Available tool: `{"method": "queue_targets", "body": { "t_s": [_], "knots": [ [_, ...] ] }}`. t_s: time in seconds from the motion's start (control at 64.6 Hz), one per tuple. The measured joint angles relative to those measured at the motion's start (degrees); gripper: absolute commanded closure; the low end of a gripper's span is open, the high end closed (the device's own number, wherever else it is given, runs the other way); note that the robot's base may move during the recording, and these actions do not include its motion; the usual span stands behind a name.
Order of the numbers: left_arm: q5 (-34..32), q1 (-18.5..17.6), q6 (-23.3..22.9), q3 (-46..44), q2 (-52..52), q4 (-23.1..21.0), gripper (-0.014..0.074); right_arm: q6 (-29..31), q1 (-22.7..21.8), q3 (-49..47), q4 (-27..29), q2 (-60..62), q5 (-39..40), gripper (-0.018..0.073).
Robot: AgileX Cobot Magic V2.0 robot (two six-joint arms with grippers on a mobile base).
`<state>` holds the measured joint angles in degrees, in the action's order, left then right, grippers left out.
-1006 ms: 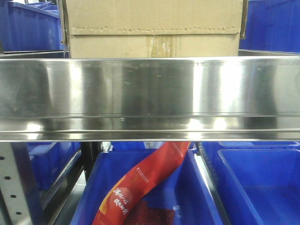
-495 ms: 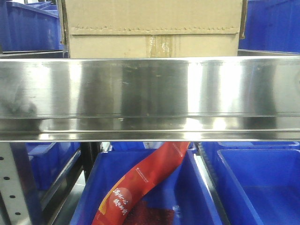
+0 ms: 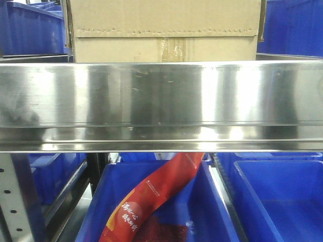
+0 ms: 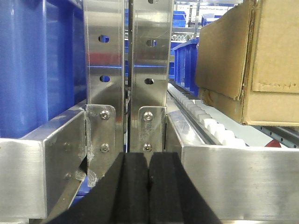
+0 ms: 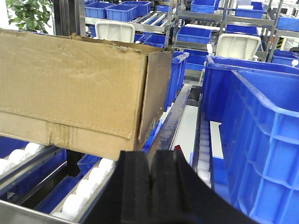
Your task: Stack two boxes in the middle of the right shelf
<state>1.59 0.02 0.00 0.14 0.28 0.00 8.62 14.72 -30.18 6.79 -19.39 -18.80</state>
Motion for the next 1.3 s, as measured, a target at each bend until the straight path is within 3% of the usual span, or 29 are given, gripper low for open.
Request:
{"method": "queue_targets", "body": {
  "t_s": [0.402,0.681,0.82,1.037,1.3],
  "knots": [
    [-0.1,0.0,0.0,0.0,0.0,0.0,0.0708,0.0,-0.9,0.5,0.0,0.0,0.1,0.0712],
    [-0.1,0.0,0.0,0.0,0.0,0.0,0.0708,-2.8,-13.0,10.3,-1.9,6.1,7.1,0.0712],
    [-0.1,0.0,0.0,0.0,0.0,0.0,0.0708,-3.2,-15.9,18.5,-2.2,12.5,9.2,0.0712],
    [-0.2,0.0,0.0,0.0,0.0,-0.3,0.0708,-4.8,-16.3,29.6,-2.2,19.0,13.6,0.0712],
    [-0.2,0.0,0.0,0.0,0.0,-0.3,0.0708,-5.3,-16.3,30.1,-2.3,19.0,13.5,0.0712]
  ]
}}
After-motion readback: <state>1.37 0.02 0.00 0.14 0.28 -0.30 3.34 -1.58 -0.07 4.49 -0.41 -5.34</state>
